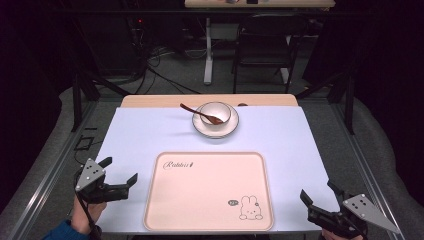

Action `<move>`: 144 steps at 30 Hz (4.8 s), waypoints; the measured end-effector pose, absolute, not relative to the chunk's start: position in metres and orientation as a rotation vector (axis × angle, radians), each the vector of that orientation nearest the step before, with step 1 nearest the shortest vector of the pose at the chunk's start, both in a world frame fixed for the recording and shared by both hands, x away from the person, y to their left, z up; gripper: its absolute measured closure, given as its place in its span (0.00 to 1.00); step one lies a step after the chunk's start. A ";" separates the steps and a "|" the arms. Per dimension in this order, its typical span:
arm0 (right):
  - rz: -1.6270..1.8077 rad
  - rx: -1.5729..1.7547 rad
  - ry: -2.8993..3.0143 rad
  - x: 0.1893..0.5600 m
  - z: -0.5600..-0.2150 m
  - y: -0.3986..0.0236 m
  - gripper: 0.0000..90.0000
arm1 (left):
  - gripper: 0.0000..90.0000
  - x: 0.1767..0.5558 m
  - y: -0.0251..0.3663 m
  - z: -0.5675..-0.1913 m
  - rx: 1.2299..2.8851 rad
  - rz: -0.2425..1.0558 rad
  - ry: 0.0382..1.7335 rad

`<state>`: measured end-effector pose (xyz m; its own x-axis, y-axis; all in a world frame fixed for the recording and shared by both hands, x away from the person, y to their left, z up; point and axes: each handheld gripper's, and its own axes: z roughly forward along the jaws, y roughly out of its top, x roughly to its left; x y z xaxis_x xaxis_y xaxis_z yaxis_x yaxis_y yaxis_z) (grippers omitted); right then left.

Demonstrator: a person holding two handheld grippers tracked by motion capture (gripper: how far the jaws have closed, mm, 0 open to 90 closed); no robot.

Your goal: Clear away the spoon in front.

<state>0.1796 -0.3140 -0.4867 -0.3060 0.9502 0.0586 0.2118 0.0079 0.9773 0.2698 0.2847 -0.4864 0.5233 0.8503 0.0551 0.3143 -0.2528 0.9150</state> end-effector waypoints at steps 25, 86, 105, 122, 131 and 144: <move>1.352 1.211 1.597 0.179 -0.487 -0.314 0.09 | 0.00 0.307 0.249 -0.481 1.826 0.652 0.922; 1.366 1.182 1.610 0.179 -0.487 -0.314 0.15 | 0.00 0.465 0.155 -0.491 1.743 0.403 1.117; 1.367 1.185 1.611 0.179 -0.487 -0.314 0.15 | 0.00 0.502 0.132 -0.498 1.711 0.436 1.220; 1.360 1.176 1.610 0.179 -0.488 -0.315 0.15 | 0.42 0.516 0.121 -0.505 1.627 0.509 1.267; 1.359 1.176 1.609 0.179 -0.488 -0.315 0.15 | 0.58 0.516 0.115 -0.509 1.621 0.521 1.294; 1.359 1.178 1.608 0.179 -0.488 -0.315 0.15 | 0.67 0.516 0.114 -0.508 1.579 0.515 1.294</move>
